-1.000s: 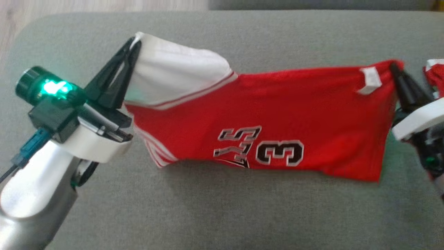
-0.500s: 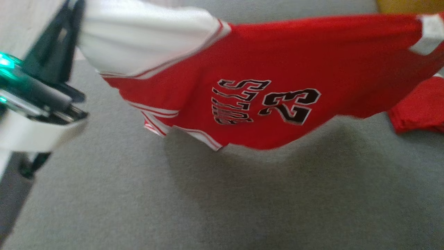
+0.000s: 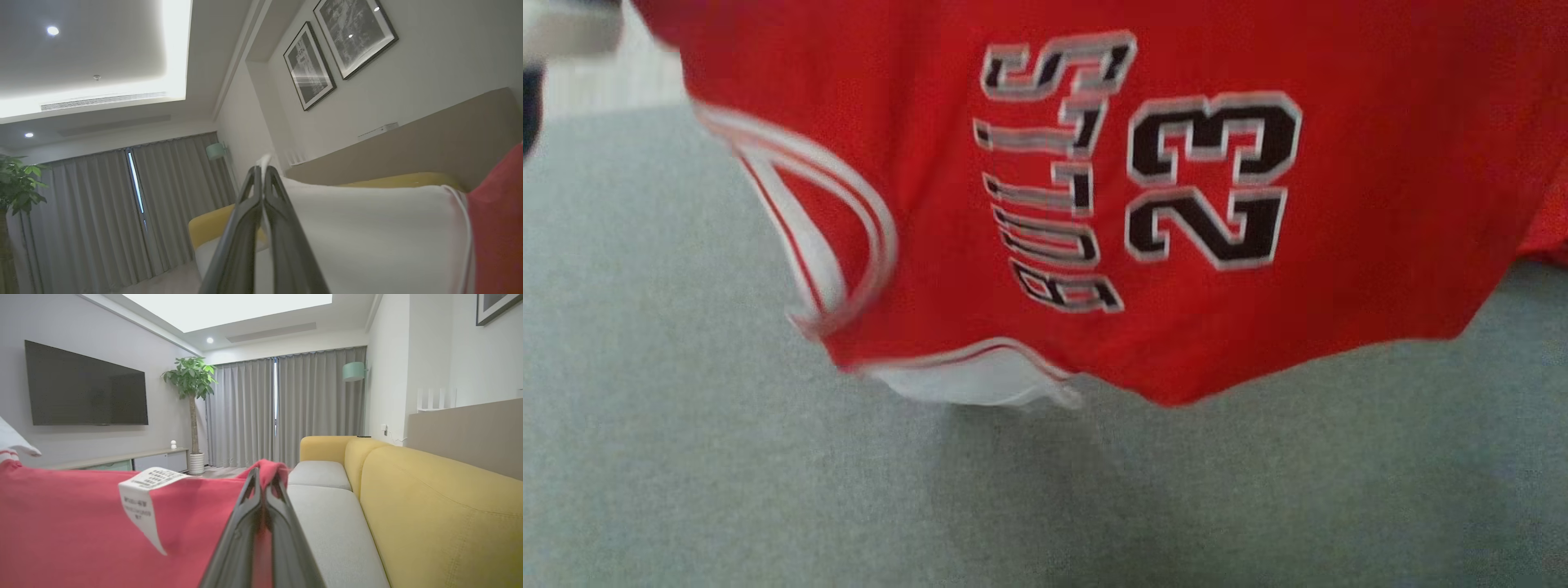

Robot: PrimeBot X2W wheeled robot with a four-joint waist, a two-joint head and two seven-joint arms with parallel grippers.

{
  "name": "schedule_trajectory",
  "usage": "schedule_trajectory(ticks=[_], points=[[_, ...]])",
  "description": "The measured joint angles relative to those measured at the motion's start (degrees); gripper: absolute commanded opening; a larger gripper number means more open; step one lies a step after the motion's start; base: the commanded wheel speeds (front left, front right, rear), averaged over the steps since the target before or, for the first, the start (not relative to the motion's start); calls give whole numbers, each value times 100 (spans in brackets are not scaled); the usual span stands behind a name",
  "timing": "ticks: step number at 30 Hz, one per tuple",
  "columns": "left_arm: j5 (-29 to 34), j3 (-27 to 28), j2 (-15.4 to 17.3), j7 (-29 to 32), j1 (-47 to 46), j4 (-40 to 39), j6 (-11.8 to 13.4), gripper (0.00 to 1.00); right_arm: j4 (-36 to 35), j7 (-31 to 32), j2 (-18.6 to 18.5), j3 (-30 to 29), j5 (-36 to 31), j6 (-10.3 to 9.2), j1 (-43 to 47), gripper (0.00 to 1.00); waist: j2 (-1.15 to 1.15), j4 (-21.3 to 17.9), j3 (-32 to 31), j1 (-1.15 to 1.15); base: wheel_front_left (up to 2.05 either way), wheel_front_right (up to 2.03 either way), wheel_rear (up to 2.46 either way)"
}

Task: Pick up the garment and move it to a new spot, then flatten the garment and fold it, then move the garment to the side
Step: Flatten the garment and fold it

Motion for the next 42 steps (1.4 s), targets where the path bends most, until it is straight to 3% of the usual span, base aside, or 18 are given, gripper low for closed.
schedule_trajectory(ticks=[6,10,14,17,24,31,37,42], points=[[413,-309,-357,-287,-1321,1384,-43,0,1192,-265,576,625,-453,-1,-1577,0,0,73,678,1,0,0,0],[1082,-276,-630,-698,-2520,2192,141,0,2093,-1131,822,820,-782,-1,-2700,0,-1,160,1282,2,0,0,0],[1299,21,-938,-732,-2871,1991,203,0,2568,-1673,833,898,-893,-1,-3151,0,0,274,1638,2,0,0,0],[1330,155,-1106,-733,-2720,1581,102,0,2700,-1770,806,1203,-793,-1,-3154,0,0,410,1800,1,0,0,0],[1521,272,-1095,-748,-931,790,1,0,2869,-1829,573,1985,-358,-1,-2600,0,-1,716,1923,0,0,0,0],[1545,450,-987,-747,1571,-193,-44,0,2606,-1879,32,2385,425,-1,-1132,0,0,809,1602,-1,0,0,0],[1436,401,-856,-742,3656,-683,-44,0,1912,-1892,-419,2464,1033,-1,485,0,0,820,1145,-2,0,0,0],[1403,237,-799,-739,4546,-795,-44,0,1534,-1892,-491,2238,1159,-1,1532,0,0,790,840,-3,0,0,0]])
